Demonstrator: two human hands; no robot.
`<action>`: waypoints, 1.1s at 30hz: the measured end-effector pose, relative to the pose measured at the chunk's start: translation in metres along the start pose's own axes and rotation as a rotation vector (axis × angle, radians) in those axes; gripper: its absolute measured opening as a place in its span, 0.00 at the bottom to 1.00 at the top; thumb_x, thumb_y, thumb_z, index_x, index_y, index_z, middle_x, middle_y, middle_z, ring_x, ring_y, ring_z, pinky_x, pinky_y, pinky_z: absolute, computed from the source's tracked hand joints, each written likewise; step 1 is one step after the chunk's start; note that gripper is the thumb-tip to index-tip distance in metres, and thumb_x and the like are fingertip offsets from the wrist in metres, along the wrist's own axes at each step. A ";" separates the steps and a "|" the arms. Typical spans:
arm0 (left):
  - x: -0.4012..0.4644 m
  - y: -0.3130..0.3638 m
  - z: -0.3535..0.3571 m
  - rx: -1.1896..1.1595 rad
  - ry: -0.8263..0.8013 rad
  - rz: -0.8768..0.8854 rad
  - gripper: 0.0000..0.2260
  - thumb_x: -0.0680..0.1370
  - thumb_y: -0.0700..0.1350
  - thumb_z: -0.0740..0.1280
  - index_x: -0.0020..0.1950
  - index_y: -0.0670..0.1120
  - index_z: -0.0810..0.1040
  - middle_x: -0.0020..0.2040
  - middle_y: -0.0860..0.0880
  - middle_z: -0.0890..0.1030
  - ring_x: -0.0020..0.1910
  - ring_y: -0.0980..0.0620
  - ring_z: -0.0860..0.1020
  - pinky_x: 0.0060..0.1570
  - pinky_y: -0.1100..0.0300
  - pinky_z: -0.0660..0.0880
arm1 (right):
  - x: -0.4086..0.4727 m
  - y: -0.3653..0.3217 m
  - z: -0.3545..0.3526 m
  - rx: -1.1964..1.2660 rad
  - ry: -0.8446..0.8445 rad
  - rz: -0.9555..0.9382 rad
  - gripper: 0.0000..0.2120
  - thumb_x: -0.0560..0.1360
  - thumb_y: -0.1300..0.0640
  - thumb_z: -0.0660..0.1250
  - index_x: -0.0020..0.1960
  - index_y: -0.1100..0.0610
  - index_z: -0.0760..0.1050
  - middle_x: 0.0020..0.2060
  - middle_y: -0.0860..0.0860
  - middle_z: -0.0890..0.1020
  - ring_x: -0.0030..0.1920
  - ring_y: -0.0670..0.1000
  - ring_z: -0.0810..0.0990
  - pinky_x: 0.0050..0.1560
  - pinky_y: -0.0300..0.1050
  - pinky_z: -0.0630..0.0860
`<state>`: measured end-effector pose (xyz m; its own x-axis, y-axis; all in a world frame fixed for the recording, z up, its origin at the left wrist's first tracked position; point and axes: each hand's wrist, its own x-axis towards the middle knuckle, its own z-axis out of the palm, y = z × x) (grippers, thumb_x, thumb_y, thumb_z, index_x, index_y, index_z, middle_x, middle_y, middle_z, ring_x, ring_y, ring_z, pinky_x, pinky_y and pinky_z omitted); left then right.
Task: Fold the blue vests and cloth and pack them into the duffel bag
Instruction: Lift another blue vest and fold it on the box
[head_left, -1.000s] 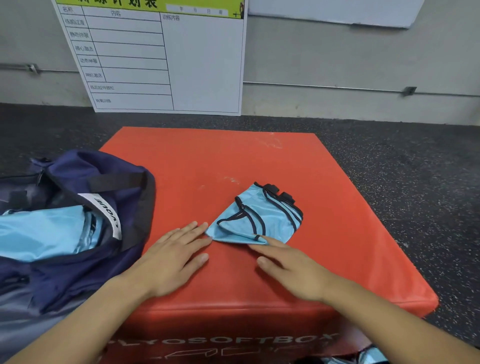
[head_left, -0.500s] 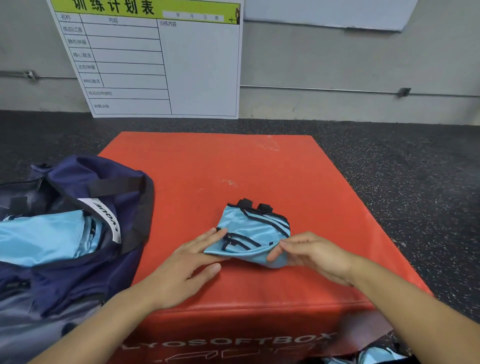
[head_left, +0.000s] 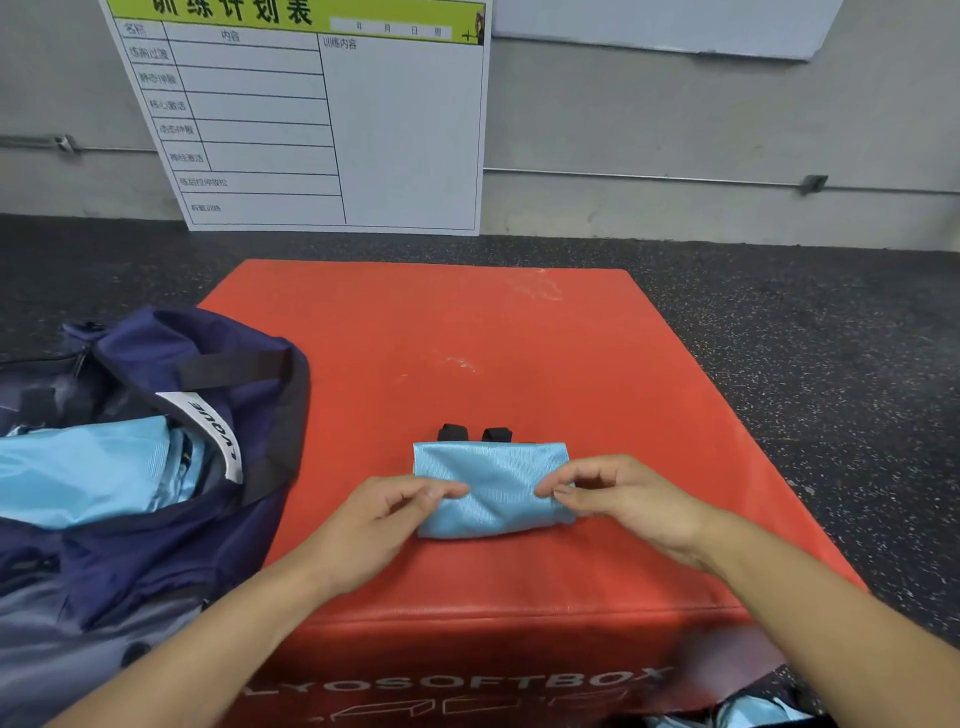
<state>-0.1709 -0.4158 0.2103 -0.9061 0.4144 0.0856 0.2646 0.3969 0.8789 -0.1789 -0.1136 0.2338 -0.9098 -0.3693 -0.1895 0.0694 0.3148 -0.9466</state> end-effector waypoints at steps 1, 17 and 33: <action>0.001 0.000 0.001 -0.003 0.022 -0.009 0.13 0.85 0.44 0.61 0.62 0.49 0.83 0.58 0.66 0.82 0.62 0.68 0.77 0.60 0.75 0.67 | 0.003 0.003 0.001 -0.005 0.030 -0.012 0.08 0.79 0.62 0.71 0.53 0.52 0.86 0.40 0.52 0.81 0.42 0.48 0.78 0.49 0.38 0.73; 0.020 -0.027 0.008 0.362 0.165 -0.045 0.19 0.76 0.61 0.62 0.66 0.63 0.79 0.51 0.62 0.74 0.55 0.58 0.71 0.63 0.56 0.68 | 0.036 0.016 0.040 -0.518 0.415 -0.094 0.15 0.76 0.55 0.72 0.60 0.41 0.83 0.56 0.45 0.71 0.56 0.46 0.74 0.64 0.40 0.69; 0.024 -0.031 0.013 0.127 0.116 -0.064 0.19 0.80 0.41 0.67 0.67 0.58 0.78 0.66 0.60 0.77 0.67 0.64 0.72 0.71 0.63 0.64 | 0.036 0.023 0.034 -0.282 0.387 0.047 0.21 0.74 0.64 0.72 0.54 0.38 0.83 0.57 0.46 0.79 0.55 0.44 0.78 0.57 0.36 0.73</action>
<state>-0.1966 -0.4080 0.1790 -0.9524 0.2910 0.0914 0.2383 0.5231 0.8183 -0.1958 -0.1496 0.1966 -0.9975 -0.0135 -0.0689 0.0490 0.5682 -0.8214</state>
